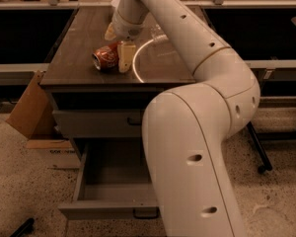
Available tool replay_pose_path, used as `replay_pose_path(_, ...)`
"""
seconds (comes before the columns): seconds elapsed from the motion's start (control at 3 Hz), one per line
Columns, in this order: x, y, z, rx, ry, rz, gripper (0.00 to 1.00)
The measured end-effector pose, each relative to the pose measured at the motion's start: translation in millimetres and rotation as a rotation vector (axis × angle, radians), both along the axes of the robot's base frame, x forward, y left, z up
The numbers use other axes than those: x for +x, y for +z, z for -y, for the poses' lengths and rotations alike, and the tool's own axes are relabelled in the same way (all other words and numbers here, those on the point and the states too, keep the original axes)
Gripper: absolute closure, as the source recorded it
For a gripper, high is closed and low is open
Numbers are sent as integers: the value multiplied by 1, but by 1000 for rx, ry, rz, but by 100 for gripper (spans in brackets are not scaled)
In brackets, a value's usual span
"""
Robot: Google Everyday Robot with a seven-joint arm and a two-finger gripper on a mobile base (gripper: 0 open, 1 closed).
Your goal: Place coke can into middle drawer
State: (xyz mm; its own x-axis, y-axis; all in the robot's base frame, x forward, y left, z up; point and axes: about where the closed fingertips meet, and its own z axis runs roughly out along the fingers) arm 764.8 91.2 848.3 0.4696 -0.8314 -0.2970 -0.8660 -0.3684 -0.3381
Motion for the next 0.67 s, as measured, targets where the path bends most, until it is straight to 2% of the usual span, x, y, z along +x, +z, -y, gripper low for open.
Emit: replay_pose_path(0.67,0,-7,0,1,-8,-21,62)
